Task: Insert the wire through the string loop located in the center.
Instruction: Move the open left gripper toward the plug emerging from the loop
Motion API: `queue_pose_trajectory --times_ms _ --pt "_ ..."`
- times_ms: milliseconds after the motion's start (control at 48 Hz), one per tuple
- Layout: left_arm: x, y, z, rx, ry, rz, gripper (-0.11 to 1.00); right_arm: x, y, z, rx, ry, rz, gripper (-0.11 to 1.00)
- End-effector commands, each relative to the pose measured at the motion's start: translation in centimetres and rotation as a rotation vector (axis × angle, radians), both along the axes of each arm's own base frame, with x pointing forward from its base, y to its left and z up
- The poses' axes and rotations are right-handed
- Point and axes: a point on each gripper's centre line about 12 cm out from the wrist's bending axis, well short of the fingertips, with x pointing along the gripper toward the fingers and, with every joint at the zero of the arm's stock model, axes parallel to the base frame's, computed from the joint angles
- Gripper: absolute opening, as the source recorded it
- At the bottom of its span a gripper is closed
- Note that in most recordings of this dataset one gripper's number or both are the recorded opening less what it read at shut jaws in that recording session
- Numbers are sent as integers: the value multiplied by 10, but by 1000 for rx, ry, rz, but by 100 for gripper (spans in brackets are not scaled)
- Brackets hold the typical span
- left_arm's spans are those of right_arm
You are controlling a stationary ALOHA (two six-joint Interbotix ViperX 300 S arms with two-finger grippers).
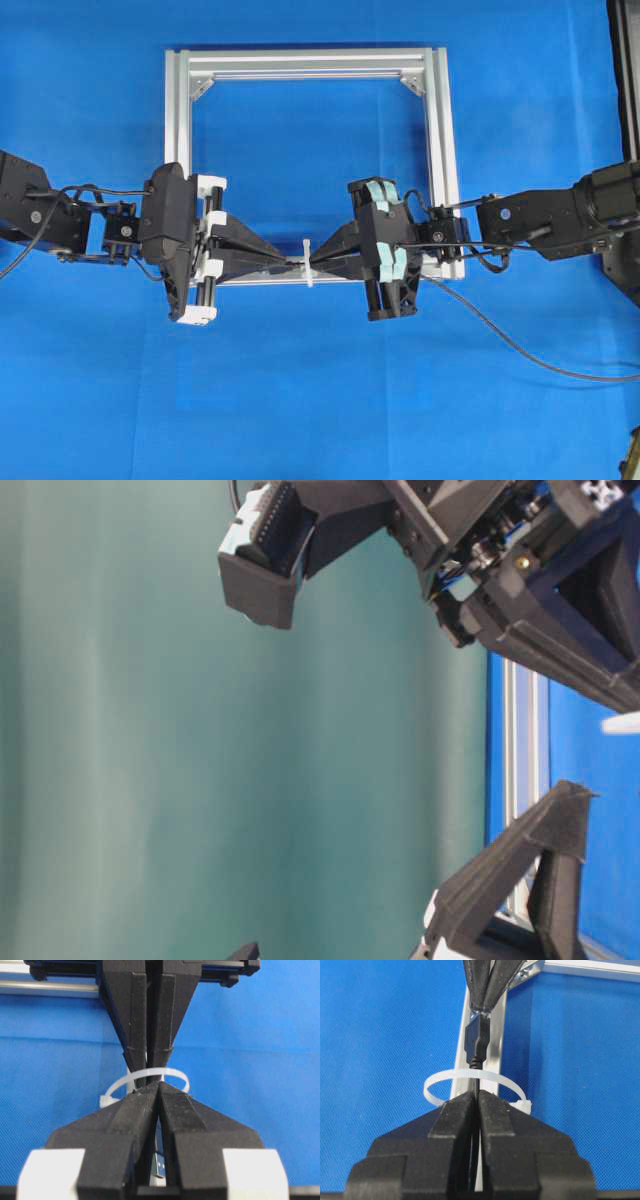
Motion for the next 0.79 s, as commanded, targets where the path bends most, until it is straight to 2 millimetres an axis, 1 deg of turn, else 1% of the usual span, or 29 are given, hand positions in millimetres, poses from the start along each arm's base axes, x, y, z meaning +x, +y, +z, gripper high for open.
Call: queue_pose_trajectory --times_ms 0,229,271,333,375,500,583,624,645,770 --pt "1 -1 12 0 -37 -6 0 5 0 11 1 -41 1 -2" --pt "1 -2 12 -1 -28 -8 0 5 0 11 0 -41 2 -2" --pt "2 -3 13 0 -31 -11 2 5 0 12 1 -43 1 -2" --pt "2 -5 12 0 -29 -16 13 5 0 12 0 -43 2 -2" --pt "2 -6 12 0 -29 -18 24 5 0 12 1 -43 1 -2" --pt "1 -7 11 -1 -23 -21 62 5 0 11 0 -41 2 -2" --pt "0 -7 10 -5 -14 -21 84 5 0 12 0 -43 2 -2" --pt "1 -7 10 -6 -12 -21 90 5 0 12 0 -43 2 -2" --pt "1 -7 10 -8 -10 -21 91 5 0 12 0 -43 2 -2" --pt "1 -7 9 -15 1 -19 90 5 0 12 0 -43 2 -2"
